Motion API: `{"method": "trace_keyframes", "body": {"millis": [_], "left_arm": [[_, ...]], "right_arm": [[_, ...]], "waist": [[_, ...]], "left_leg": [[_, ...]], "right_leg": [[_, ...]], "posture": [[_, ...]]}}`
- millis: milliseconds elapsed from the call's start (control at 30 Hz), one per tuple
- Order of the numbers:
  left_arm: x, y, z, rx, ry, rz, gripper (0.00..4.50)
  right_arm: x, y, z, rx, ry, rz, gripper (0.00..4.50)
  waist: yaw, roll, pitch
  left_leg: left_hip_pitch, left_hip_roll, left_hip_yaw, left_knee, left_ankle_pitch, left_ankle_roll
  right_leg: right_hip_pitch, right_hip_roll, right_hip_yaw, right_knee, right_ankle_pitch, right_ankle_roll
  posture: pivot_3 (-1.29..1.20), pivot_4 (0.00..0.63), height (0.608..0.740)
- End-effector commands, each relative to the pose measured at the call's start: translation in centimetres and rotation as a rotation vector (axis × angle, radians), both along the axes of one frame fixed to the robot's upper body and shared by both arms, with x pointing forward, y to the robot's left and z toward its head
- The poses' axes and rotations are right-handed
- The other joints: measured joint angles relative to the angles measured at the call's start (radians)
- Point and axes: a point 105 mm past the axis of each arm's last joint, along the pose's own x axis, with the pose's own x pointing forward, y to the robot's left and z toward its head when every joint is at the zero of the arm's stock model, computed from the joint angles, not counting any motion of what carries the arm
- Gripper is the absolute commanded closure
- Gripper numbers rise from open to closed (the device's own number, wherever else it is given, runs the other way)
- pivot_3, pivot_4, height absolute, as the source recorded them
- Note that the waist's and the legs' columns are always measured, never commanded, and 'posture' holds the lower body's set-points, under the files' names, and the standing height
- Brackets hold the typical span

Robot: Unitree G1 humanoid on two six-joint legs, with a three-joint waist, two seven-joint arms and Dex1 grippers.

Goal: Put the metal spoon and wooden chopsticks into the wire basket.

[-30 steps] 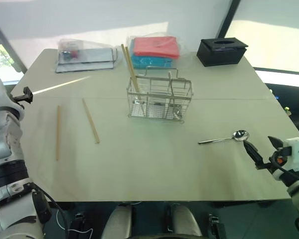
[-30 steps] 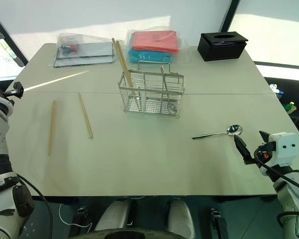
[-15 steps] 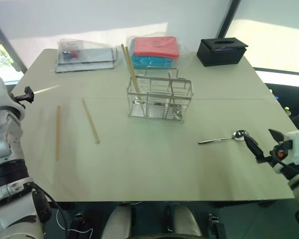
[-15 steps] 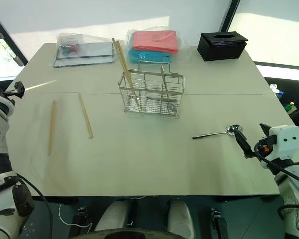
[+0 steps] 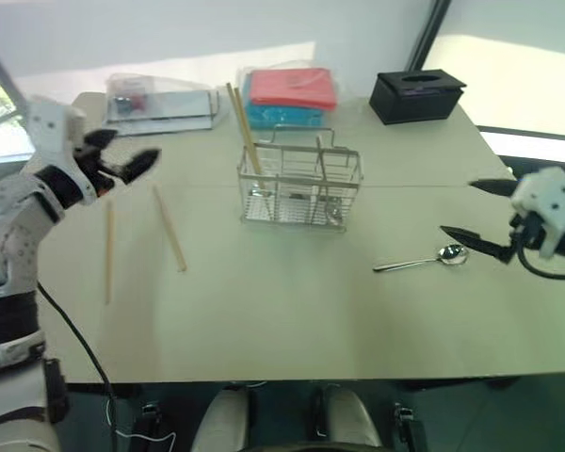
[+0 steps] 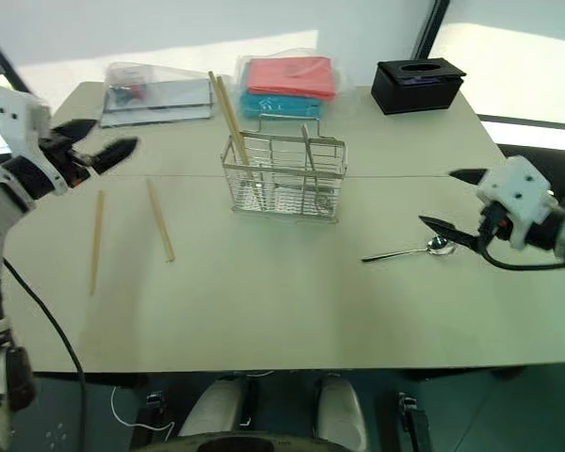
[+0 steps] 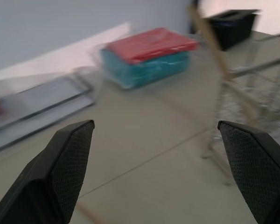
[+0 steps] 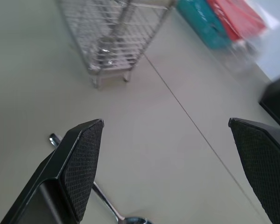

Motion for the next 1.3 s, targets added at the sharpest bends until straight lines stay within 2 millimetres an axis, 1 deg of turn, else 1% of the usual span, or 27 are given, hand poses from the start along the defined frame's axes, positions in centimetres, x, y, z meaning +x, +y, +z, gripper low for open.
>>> {"method": "trace_keyframes", "body": {"millis": [33,67,167,300,367,500,600,767,833,967,1000,1033,1100,1133,1167,1233,1267,1300], "left_arm": [[-2.8,-5.0,-0.8,0.127,0.056,-0.346,0.00],[-2.9,-5.7,-1.0,0.146,0.066,-0.388,0.00],[-3.0,-7.3,-1.4,0.175,0.086,-0.482,0.00],[-2.3,-8.5,-1.4,0.177,0.082,-0.513,0.00],[-2.2,-9.0,-1.6,0.182,0.086,-0.543,0.00],[-2.3,-9.7,-2.3,0.202,0.113,-0.606,0.00],[-2.8,-10.3,-2.8,0.215,0.155,-0.659,0.00],[-3.8,-10.8,-3.4,0.253,0.193,-0.726,0.00],[-3.9,-10.8,-3.3,0.255,0.192,-0.729,0.00],[-3.6,-10.9,-2.6,0.242,0.175,-0.709,0.00],[-3.6,-10.9,-2.5,0.241,0.173,-0.705,0.00],[-3.6,-10.9,-2.4,0.239,0.171,-0.703,0.00],[-3.6,-10.9,-2.1,0.232,0.169,-0.699,0.00],[-3.6,-10.9,-2.0,0.230,0.168,-0.697,0.00],[-3.6,-10.9,-1.8,0.228,0.163,-0.696,0.00],[-3.5,-10.9,-1.5,0.224,0.154,-0.693,0.00],[-3.5,-11.0,-1.4,0.223,0.150,-0.692,0.00],[-3.4,-11.0,-1.3,0.220,0.146,-0.689,0.00]], "right_arm": [[0.3,1.7,-0.7,-0.139,0.096,0.196,0.06],[0.5,2.0,-1.1,-0.181,0.123,0.238,0.06],[1.0,1.8,-2.9,-0.322,0.207,0.333,0.06],[1.6,1.4,-4.8,-0.451,0.279,0.410,0.06],[2.6,1.2,-5.7,-0.500,0.294,0.412,0.06],[4.5,0.8,-7.3,-0.542,0.332,0.376,0.06],[5.3,0.7,-8.2,-0.562,0.354,0.358,0.06],[5.5,0.4,-9.8,-0.589,0.426,0.347,0.06],[5.5,0.2,-10.3,-0.602,0.438,0.342,0.06],[5.9,0.7,-10.7,-0.550,0.452,0.311,0.06],[5.8,0.8,-10.7,-0.540,0.464,0.324,0.59],[5.7,0.9,-10.7,-0.534,0.475,0.331,0.87],[5.6,1.1,-10.7,-0.526,0.482,0.342,1.92],[5.6,1.1,-10.7,-0.527,0.484,0.345,2.37],[5.6,1.1,-10.7,-0.529,0.487,0.349,3.00],[5.5,1.1,-10.7,-0.533,0.495,0.356,4.04],[5.4,1.1,-10.8,-0.534,0.498,0.357,4.48],[5.4,1.1,-10.8,-0.535,0.500,0.358,4.48]], "waist": [[-0.002,0.003,0.002],[-0.002,0.003,0.002],[0.001,0.003,0.003],[0.001,0.004,0.004],[-0.003,0.005,0.004],[-0.017,0.005,0.005],[-0.022,0.006,0.005],[-0.023,0.006,0.005],[-0.023,0.006,0.005],[-0.024,0.004,0.004],[-0.025,0.004,0.004],[-0.025,0.004,0.004],[-0.028,0.004,0.004],[-0.030,0.004,0.004],[-0.030,0.004,0.004],[-0.030,0.004,0.004],[-0.029,0.004,0.004],[-0.029,0.004,0.004]], "left_leg": [[0.000,0.000,0.000,0.000,0.000,0.000],[0.000,0.000,0.000,0.000,0.000,0.000],[0.000,0.000,0.000,0.000,0.000,0.000],[0.000,0.000,0.000,0.000,0.000,0.000],[0.000,-0.001,0.000,0.000,0.000,0.000],[0.000,-0.001,0.000,0.000,0.001,0.000],[0.000,-0.001,0.000,0.000,0.001,-0.001],[0.000,0.000,0.000,0.000,0.004,-0.006],[0.000,0.000,0.000,0.000,0.004,-0.006],[0.001,-0.001,-0.001,0.001,0.003,-0.005],[0.001,-0.001,-0.001,0.001,0.003,-0.005],[0.002,-0.001,-0.001,0.001,0.003,-0.004],[0.002,-0.001,-0.001,0.001,0.003,-0.004],[0.002,-0.001,-0.001,0.001,0.003,-0.004],[0.002,-0.001,-0.001,0.001,0.003,-0.004],[0.002,-0.001,-0.001,0.001,0.003,-0.004],[0.002,-0.001,-0.001,0.001,0.003,-0.004],[0.002,-0.001,-0.001,0.001,0.003,-0.004]], "right_leg": [[0.000,0.000,0.000,0.000,0.000,0.000],[0.000,0.000,0.000,0.000,0.000,0.000],[0.000,0.001,0.000,0.000,0.000,0.000],[0.000,0.001,0.000,0.000,0.002,0.003],[0.000,0.001,0.000,0.000,0.002,0.004],[0.000,0.001,0.000,0.001,0.002,0.004],[0.000,0.002,0.000,0.002,0.002,0.004],[0.000,0.003,0.001,0.002,0.002,0.004],[0.000,0.003,0.001,0.002,0.002,0.004],[0.002,0.003,0.001,0.002,0.002,0.004],[0.002,0.003,0.001,0.002,0.002,0.004],[0.002,0.003,0.001,0.002,0.002,0.003],[0.002,0.004,0.001,0.002,0.002,0.003],[0.002,0.004,0.001,0.002,0.002,0.003],[0.002,0.004,0.001,0.003,0.002,0.004],[0.002,0.004,0.001,0.003,0.002,0.004],[0.002,0.004,0.001,0.003,0.002,0.004],[0.002,0.004,0.001,0.003,0.002,0.004]], "posture": [[0.00,0.150,0.667],[0.00,0.150,0.667],[0.00,0.150,0.667],[0.00,0.150,0.667],[0.00,0.150,0.667],[0.00,0.150,0.667],[0.00,0.150,0.667],[0.00,0.150,0.667],[0.00,0.150,0.667],[0.00,0.150,0.667],[0.00,0.150,0.667],[0.00,0.150,0.667],[0.00,0.150,0.667],[0.00,0.150,0.667],[0.00,0.150,0.667],[0.00,0.150,0.667],[0.00,0.150,0.667],[0.00,0.150,0.667]]}}
